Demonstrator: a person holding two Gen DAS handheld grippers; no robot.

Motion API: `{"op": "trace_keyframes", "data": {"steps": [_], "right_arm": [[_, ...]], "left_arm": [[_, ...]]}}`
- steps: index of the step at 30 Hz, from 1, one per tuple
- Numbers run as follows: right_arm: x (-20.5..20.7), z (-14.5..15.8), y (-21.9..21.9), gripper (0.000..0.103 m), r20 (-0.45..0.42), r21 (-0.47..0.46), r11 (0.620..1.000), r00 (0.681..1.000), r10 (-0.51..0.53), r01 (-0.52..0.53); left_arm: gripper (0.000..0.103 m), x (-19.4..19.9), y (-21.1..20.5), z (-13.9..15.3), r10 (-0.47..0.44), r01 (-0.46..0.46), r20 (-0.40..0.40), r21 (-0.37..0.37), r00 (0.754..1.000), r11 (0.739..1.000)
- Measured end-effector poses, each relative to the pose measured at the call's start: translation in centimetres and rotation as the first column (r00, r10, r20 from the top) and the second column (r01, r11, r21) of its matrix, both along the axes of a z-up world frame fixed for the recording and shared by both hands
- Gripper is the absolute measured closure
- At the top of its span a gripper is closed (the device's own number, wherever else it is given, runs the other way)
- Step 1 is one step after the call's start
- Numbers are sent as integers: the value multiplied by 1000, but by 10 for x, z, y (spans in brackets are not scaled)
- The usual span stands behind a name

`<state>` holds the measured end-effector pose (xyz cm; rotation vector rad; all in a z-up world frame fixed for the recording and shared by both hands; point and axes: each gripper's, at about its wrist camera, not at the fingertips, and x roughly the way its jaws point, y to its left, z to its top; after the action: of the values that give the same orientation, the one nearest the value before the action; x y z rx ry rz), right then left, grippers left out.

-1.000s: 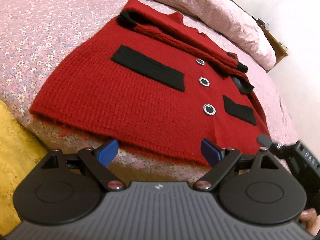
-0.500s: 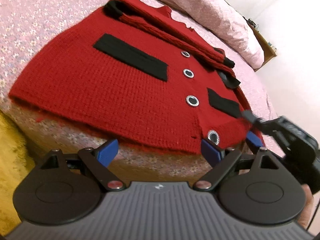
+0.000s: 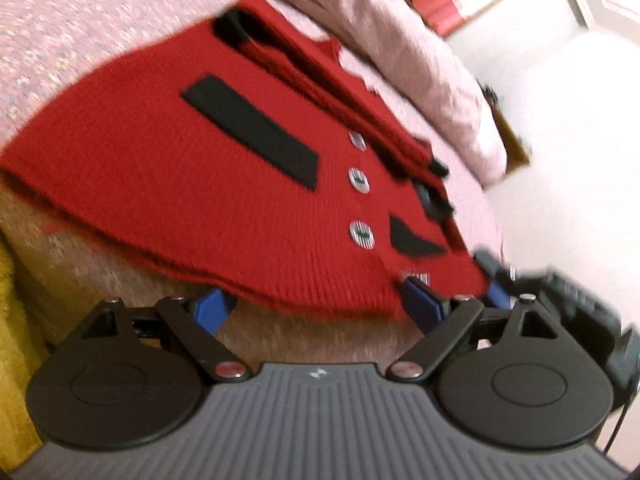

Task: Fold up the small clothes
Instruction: 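Grasp the hem with both grippers and fold it up toward the collar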

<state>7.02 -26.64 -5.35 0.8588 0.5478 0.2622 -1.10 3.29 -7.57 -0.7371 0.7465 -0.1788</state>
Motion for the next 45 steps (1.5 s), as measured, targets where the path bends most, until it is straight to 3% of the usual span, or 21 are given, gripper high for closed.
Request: {"op": "trace_keyframes", "data": {"steps": [5,9,14,18,21,25,30,39,41,43,45], "right_arm": [[-4,-6,-2,86,-13,9,1000,1000,-4,4],[-4,-14,-4,85,-43,8,1000,999,-15,15],[-9,-30,-8,84,-120,-5,999,991,-53,53],[-11,-36,-10,83,-137,8,997,988,-71,72],[-7,-41,-5,71,-165,-5,996,982,-91,92],[-5,-55,-7,71,-150,72,992,985,-89,101],[-4,-66,-16,71,-149,152,985,987,-63,86],[-3,-66,-24,70,-170,198,976,984,-62,95],[-3,-61,-22,70,-164,174,980,984,-69,98],[-5,-52,-21,82,-131,131,987,988,-79,96],[-8,-40,-19,88,-75,91,992,994,-81,87]], "left_arm": [[11,13,18,-1,114,-114,-3,-3,993,993],[11,32,21,6,148,-148,11,25,989,989],[17,48,18,11,125,-124,0,107,992,987],[32,50,9,12,79,-76,-2,219,997,973],[41,47,9,10,69,-68,4,253,998,965],[49,41,7,7,46,-52,25,305,999,951],[50,35,-5,5,2,-20,46,385,999,923],[49,38,-6,2,-8,-20,70,385,998,923],[62,39,-2,3,-4,-21,66,375,998,927],[82,39,6,5,6,-25,58,344,998,939],[85,38,16,8,18,-33,56,290,998,956]]}}
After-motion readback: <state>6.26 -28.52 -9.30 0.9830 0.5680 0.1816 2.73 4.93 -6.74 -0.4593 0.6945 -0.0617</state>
